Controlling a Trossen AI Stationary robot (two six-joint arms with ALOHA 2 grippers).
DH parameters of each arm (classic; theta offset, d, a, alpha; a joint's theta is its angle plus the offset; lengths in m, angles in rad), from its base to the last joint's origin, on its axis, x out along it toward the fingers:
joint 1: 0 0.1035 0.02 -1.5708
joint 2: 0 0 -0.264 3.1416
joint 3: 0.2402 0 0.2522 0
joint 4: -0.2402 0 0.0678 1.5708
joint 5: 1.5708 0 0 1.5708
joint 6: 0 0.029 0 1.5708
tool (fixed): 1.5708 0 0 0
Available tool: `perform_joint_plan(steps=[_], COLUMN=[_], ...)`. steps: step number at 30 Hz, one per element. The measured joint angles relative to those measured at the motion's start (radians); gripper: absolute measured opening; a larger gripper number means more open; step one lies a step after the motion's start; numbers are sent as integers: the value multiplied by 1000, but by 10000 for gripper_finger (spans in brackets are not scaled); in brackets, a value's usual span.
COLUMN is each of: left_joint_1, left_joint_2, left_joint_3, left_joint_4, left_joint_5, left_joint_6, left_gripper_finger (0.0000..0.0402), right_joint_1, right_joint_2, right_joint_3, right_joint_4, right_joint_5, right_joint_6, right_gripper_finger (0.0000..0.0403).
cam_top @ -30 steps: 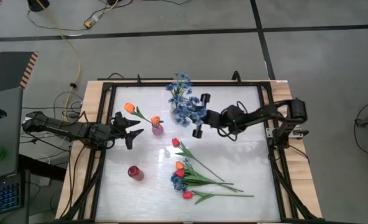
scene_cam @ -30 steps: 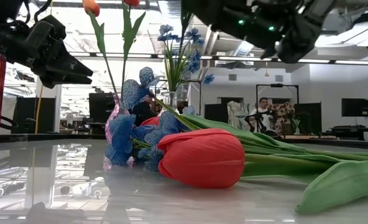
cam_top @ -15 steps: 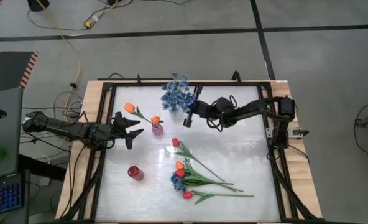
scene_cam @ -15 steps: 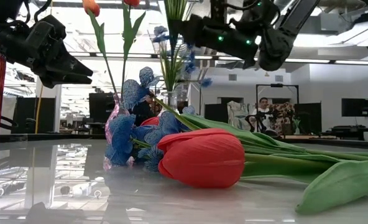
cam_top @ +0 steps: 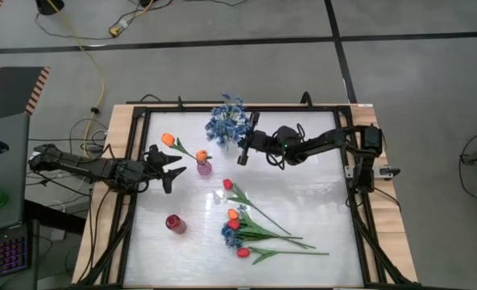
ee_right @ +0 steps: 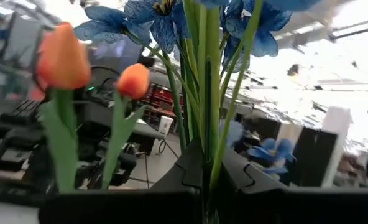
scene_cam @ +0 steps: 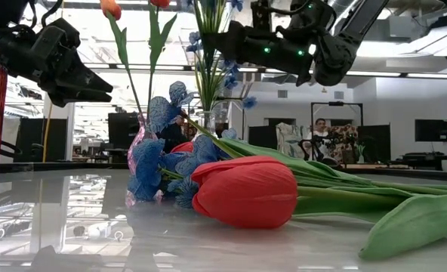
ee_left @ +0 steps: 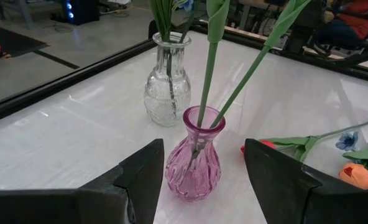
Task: Sort flowers into vase by color
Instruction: Put the top blue flowers into the transparent vase
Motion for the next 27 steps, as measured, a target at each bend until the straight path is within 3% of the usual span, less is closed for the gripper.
perform_joint_plan(steps=[6, 20, 27], left_joint_1=[0, 0, 0], left_joint_2=[0, 0, 0], left_joint_3=[0, 0, 0], left_joint_4=[0, 0, 0], left_joint_5=[0, 0, 0], left_joint_6=[-2, -2, -2], left_gripper_finger=[210, 210, 210], right_joint_1=[0, 0, 0], right_joint_2=[0, 0, 0], right_joint_3=[0, 0, 0], right_joint_4=[-42, -159, -160], right_joint_5=[82, 82, 104], right_joint_6=[22, 109, 112], right_gripper_finger=[40, 42, 72])
